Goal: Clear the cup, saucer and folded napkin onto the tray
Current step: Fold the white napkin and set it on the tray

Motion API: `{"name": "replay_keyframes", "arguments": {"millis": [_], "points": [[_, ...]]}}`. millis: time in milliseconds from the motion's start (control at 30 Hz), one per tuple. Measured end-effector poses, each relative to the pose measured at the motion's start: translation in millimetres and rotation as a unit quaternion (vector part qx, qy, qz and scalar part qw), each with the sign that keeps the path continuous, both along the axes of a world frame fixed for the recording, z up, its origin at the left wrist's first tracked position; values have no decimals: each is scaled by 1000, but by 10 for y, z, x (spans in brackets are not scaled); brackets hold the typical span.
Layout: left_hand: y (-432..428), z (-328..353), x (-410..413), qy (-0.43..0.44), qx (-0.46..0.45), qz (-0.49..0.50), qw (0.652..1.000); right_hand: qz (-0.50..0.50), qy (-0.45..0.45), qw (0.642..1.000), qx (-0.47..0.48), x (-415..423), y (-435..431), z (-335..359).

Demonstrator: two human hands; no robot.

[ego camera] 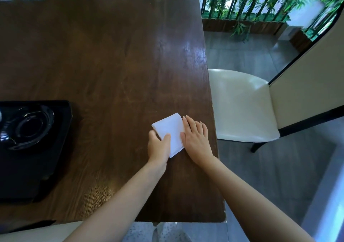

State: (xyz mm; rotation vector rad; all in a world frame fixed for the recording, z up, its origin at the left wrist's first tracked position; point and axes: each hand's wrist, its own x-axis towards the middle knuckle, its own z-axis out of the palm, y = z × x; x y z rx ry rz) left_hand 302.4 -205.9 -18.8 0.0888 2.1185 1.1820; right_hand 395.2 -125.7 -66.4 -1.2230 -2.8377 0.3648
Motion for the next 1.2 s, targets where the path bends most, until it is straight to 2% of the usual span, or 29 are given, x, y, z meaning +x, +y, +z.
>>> {"name": "replay_keyframes", "arguments": {"millis": [67, 133, 200, 233, 300, 333, 367, 467, 600, 667, 733, 800, 900, 1000, 1200], "points": [[22, -1, 139, 79, 11, -42, 996, -2, 6, 1000, -13, -3, 4, 5], [42, 12, 195, 99, 39, -56, 993, -4, 39, 998, -41, -5, 19, 44], [65, 47, 146, 102, 80, -64, 990, -39, 128, 982, -131, 3, 80, 158], [77, 71, 102, 104, 106, -75, 986, -73, 188, 958, -201, 6, 134, 257], [116, 176, 7, 91, 173, -107, 975, -145, 290, 886, -332, -19, 252, 489], [147, 254, -41, 78, 210, -120, 967, -173, 319, 858, -364, -53, 314, 595], [186, 340, -89, 70, 244, -131, 958, -191, 339, 846, -365, -93, 378, 688], [323, 616, -231, 37, 326, -145, 933, -203, 390, 857, -266, -245, 524, 963], [490, 971, -376, -67, 398, -93, 910, -181, 473, 840, -193, -413, 597, 1355], [606, 1149, -418, -14, 361, -58, 931, -164, 494, 835, -178, -485, 583, 1531], [698, 1288, -455, 117, 316, -37, 941, -154, 516, 827, -159, -542, 558, 1675], [727, 1387, -483, 220, 312, -29, 924, -149, 526, 827, -129, -583, 543, 1771], [710, 1443, -564, 324, 317, -14, 891, -153, 508, 844, -86, -659, 524, 1847], [664, 1464, -689, 373, 301, -7, 878, -154, 488, 857, -60, -787, 510, 1901], [408, 1545, -1058, 412, 254, 11, 875, -90, 520, 845, -80, -1163, 331, 2014]]}}
